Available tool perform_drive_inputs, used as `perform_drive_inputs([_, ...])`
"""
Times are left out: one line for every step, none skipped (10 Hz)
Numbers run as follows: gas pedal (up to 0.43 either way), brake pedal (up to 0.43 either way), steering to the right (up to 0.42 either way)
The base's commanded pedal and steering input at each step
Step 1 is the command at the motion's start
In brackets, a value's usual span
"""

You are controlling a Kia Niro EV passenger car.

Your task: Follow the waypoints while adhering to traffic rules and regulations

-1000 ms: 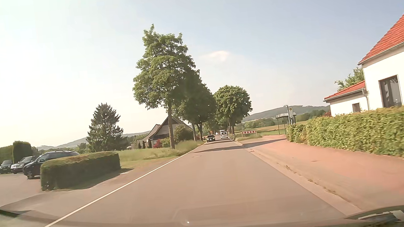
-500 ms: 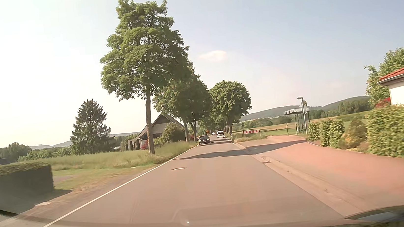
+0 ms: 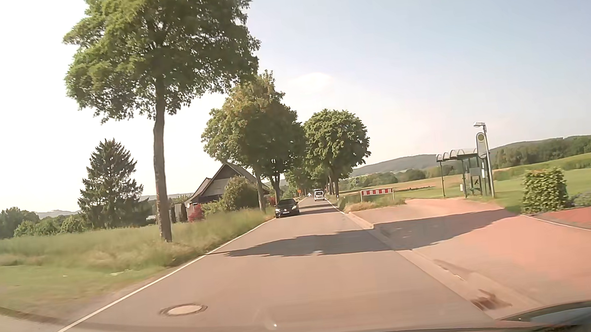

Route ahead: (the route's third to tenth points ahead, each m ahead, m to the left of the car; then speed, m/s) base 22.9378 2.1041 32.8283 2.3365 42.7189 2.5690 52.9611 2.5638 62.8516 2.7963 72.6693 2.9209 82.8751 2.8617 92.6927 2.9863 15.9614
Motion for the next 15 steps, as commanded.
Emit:
perform_drive_inputs([0.189,0.000,-0.002])
perform_drive_inputs([0.197,0.000,-0.002])
perform_drive_inputs([0.197,0.000,-0.002])
perform_drive_inputs([0.197,0.000,-0.002])
perform_drive_inputs([0.197,0.000,-0.003])
perform_drive_inputs([0.209,0.000,-0.004])
perform_drive_inputs([0.209,0.000,-0.006])
perform_drive_inputs([0.209,0.000,-0.006])
perform_drive_inputs([0.209,0.000,-0.007])
perform_drive_inputs([0.209,0.000,-0.007])
perform_drive_inputs([0.209,0.000,-0.006])
perform_drive_inputs([0.209,0.000,-0.006])
perform_drive_inputs([0.209,0.000,-0.006])
perform_drive_inputs([0.209,0.000,-0.005])
perform_drive_inputs([0.209,0.000,-0.005])
